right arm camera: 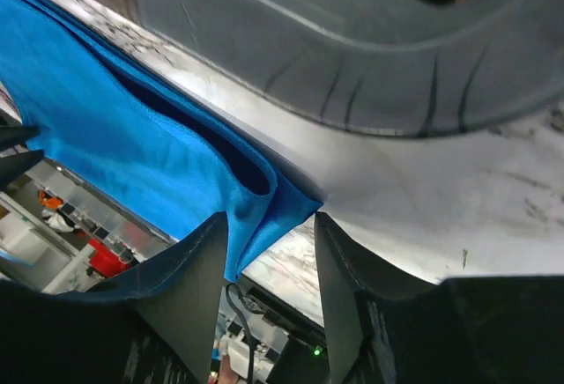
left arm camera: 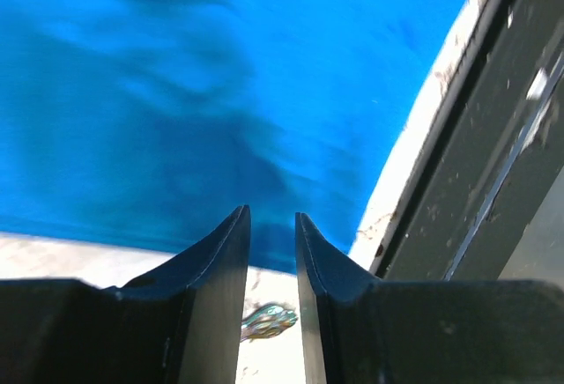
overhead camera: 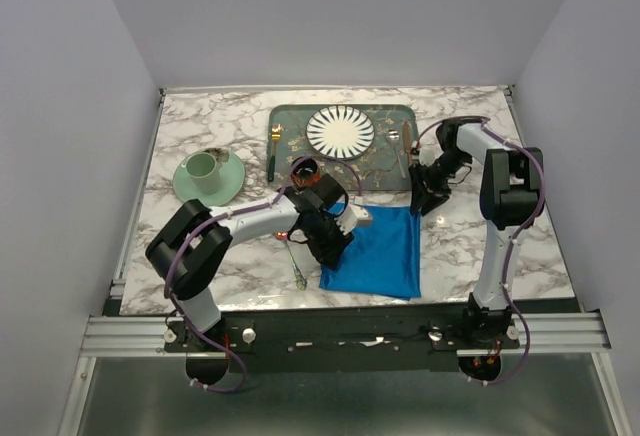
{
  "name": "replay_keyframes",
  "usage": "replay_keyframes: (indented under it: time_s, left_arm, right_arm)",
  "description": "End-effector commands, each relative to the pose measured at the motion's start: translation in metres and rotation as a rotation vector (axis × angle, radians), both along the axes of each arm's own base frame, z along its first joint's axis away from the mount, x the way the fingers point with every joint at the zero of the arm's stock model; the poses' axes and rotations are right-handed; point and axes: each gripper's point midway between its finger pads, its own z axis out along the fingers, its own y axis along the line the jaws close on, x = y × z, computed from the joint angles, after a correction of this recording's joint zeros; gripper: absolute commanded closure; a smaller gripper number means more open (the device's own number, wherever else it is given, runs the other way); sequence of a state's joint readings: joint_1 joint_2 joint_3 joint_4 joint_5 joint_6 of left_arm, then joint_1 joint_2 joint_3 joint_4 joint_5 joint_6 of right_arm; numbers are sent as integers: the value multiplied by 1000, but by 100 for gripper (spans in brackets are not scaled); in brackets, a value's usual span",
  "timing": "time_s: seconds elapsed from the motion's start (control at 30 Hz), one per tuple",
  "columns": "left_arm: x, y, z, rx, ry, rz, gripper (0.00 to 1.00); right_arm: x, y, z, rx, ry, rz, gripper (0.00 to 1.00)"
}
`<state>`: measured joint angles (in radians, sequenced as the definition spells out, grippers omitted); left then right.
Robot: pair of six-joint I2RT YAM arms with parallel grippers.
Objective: Fold the napkin into a case and place the utensils inside
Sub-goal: Rotate the lower triangle-folded napkin at the center of the board.
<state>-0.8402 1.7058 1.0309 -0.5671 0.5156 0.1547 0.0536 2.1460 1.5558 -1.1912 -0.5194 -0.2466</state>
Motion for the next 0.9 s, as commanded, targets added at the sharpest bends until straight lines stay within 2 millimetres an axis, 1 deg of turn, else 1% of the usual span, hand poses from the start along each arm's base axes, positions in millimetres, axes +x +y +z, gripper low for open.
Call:
replay_keyframes:
  time_s: [0.0, 0.07, 0.13, 0.17, 0.2, 0.3, 0.33, 0.4, 0.5, 0.57, 0.63, 0.87]
  left_arm:
    - [44, -7, 37, -154, -31, 161, 62]
    - [53, -6, 44, -187, -37, 195, 61]
    - [63, -4, 52, -215, -62, 212, 61]
    - [65, -3, 54, -220, -72, 211, 61]
    - [66, -3, 56, -221, -83, 208, 61]
    - [70, -1, 55, -212, -96, 209, 61]
    - [71, -1, 56, -214, -97, 210, 61]
    - [73, -2, 56, -215, -96, 216, 61]
    - [75, -4, 57, -220, -99, 219, 61]
    - [77, -5, 57, -218, -101, 221, 61]
    - [79, -4, 58, -217, -108, 224, 61]
    - [82, -5, 61, -223, -114, 232, 60]
  right_arm:
    - [12, 20, 5, 76, -42, 37, 48]
    - [12, 20, 11, 80, -68, 54, 48]
    - [12, 14, 14, 56, -101, 81, 51]
    - [14, 12, 24, 46, -143, 87, 53]
    - [13, 10, 25, 36, -163, 90, 53]
    - [13, 9, 37, 24, -205, 81, 57]
    - [10, 9, 37, 22, -202, 80, 58]
    - [12, 9, 39, 8, -223, 69, 62]
    - [8, 14, 35, -1, -207, 73, 65]
    - [4, 19, 29, -7, -187, 85, 65]
    - [6, 21, 24, -28, -186, 86, 66]
    - [7, 18, 1, -86, -140, 76, 68]
